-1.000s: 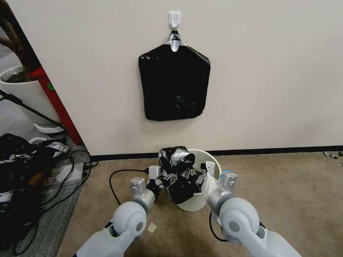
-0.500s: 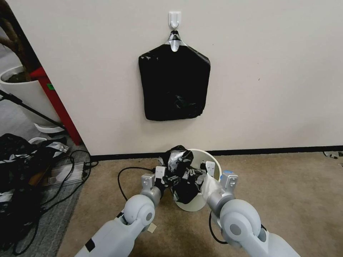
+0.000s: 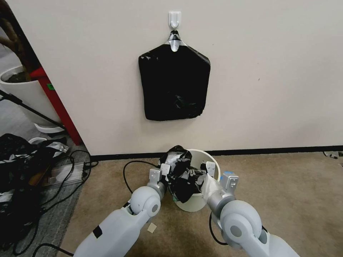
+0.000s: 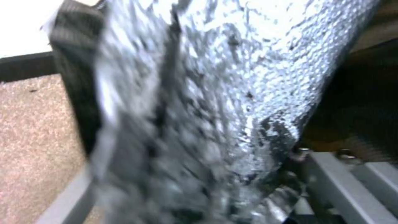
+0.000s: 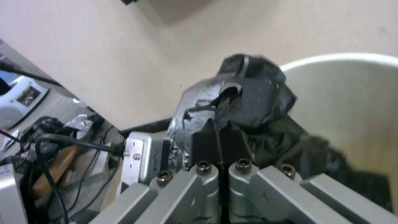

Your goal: Place a trash bag onto the trash bin.

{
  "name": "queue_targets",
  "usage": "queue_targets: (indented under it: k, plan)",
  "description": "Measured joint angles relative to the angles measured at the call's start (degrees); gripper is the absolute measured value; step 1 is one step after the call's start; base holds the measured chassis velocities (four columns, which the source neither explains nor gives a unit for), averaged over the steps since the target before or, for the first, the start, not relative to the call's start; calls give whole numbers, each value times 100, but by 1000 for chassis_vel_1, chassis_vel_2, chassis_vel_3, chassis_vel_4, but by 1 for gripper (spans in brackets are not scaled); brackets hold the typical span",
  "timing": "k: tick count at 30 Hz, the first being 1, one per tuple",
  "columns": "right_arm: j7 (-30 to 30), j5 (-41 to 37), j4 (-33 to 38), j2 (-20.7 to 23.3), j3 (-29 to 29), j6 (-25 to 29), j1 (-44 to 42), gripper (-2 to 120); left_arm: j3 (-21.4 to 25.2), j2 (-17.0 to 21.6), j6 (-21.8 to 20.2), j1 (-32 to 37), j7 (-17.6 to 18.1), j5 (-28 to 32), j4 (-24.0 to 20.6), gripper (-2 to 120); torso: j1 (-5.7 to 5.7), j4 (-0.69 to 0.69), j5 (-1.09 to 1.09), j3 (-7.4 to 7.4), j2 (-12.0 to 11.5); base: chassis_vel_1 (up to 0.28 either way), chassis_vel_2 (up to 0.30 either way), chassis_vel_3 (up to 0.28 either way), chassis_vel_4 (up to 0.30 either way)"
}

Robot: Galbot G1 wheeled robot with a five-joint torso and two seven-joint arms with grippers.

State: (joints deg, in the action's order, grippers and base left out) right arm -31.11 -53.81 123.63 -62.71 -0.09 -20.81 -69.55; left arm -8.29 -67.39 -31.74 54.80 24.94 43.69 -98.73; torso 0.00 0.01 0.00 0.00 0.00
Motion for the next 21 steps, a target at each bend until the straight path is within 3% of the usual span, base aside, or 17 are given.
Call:
queue_targets:
  k: [3,5,9,10,11,15,17,18,20,21]
  plan:
    - [-9,71,-10,-1,-2,80,2,0,13,20,-38,-9,1,8,5,27,0,0,0,0,0,0,0,0,0]
    - [-11,537,-161,27,-38,373,-9,0,123,126,-115,5,-80,21,-56,9,0,-1,-3,1,0,0,0,0,0]
    - [82,954,-253,74,-23,602,-59,0,309,261,-111,20,-345,-49,-128,5,0,-2,-1,0,0,0,0,0,0]
    - [183,1212,-299,122,25,747,-94,0,434,387,-84,51,-698,-232,-170,5,0,0,-1,1,0,0,0,0,0]
    - [183,1212,-299,122,25,747,-94,0,434,387,-84,51,-698,-232,-170,5,0,0,-1,1,0,0,0,0,0]
    - [507,1784,-548,238,225,1169,-126,0,750,792,46,144,-1971,-935,-372,3,0,0,0,0,0,0,0,0,0]
    - [541,1816,-595,247,250,1217,-120,0,783,847,49,154,-2132,-1004,-411,3,0,0,0,1,0,0,0,0,0]
    - [621,1856,-761,264,323,1372,-83,0,882,991,58,177,-2552,-1170,-516,3,0,0,-1,0,0,0,0,0,0]
    - [646,1859,-834,271,346,1431,-71,0,945,1040,81,194,-2735,-1231,-548,3,0,-1,-1,1,0,0,0,0,0]
    - [667,1859,-959,282,373,1512,-58,0,1057,1100,118,221,-3029,-1334,-587,3,0,0,0,0,0,0,0,0,0]
